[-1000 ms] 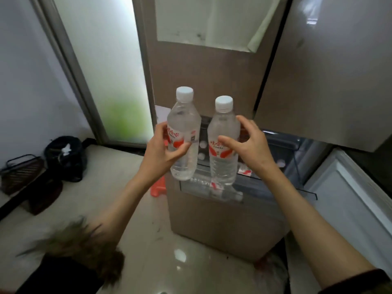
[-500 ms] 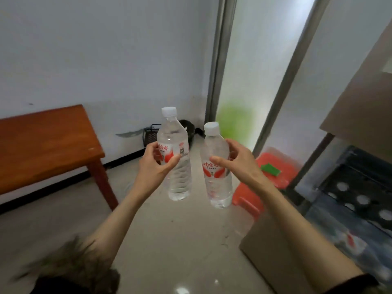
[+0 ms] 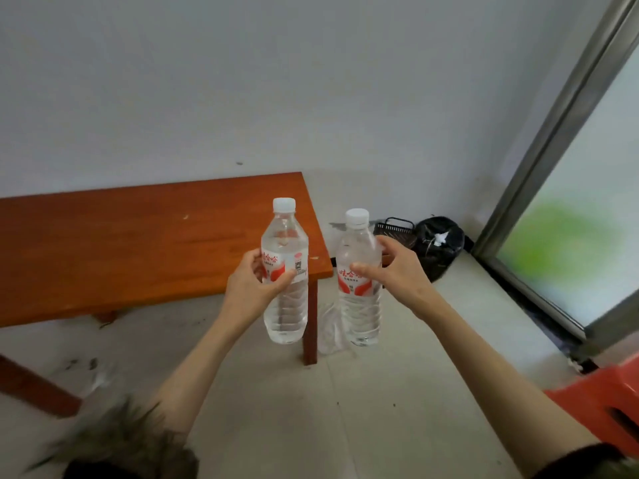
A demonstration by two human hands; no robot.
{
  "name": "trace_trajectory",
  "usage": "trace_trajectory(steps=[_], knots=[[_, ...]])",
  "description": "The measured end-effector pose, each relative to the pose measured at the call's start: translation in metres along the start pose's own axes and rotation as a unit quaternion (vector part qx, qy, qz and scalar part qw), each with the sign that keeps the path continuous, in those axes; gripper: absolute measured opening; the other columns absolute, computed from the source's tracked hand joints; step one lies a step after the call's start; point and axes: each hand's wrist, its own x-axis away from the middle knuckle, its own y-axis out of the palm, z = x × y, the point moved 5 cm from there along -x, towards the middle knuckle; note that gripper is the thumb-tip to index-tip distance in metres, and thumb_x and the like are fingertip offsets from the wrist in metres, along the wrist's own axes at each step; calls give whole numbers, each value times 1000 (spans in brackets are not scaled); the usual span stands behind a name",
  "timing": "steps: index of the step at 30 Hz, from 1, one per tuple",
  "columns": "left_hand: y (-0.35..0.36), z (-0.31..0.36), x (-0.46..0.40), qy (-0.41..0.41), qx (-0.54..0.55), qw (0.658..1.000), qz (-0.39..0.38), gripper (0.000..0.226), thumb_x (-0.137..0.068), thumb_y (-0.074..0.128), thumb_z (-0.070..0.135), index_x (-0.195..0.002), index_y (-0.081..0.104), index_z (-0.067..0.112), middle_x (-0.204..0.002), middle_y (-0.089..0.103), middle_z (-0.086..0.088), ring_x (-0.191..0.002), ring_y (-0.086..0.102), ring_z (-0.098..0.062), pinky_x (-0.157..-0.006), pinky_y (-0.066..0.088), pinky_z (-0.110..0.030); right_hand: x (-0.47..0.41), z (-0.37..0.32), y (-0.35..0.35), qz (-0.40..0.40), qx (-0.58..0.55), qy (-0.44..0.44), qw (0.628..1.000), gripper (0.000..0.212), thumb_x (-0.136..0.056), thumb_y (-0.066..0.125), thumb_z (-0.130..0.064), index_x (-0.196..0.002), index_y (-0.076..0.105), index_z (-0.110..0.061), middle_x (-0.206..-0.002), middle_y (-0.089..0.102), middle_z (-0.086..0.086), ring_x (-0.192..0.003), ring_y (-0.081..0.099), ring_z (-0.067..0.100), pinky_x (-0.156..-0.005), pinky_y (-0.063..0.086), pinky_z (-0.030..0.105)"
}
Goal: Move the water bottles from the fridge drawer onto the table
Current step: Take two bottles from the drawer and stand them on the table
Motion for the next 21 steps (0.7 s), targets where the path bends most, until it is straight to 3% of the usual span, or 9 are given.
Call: trace_trajectory(steps=[6,11,18,21], knots=[[-29,-41,-105,-44,-11,998,47,67,-74,73,33,-130,41,16,-128,55,1,-103,53,-8,-85,44,-23,-127,0,49,-20,22,-23,999,50,-72,77,-27,-115,53,-21,-101,58,-9,-97,57,10,-81,46,23],[-40,-68,-206,-91,-45,994,46,69,-76,71,39,-133,40,17,-133,53,0,-116,54,-18,-93,45,-33,-238,0,85,-40,59,-19,997,67,-73,76,-28,-130,42,-14,-122,54,2,-106,53,16,-90,46,31],[-66,-96,-325,-112,-81,989,47,68,-74,70,42,-130,44,14,-127,56,-1,-109,57,-17,-91,48,-32,-376,-7,136,-67,75,-8,995,72,-68,78,-35,-129,44,-17,-123,55,1,-109,55,19,-93,48,35],[-75,-115,-371,-127,-76,987,55,70,-72,73,40,-129,43,13,-123,56,0,-102,55,-13,-84,46,-27,-423,-1,162,-66,69,8,995,67,-67,79,-36,-125,49,-19,-114,57,-4,-102,55,14,-88,48,30]])
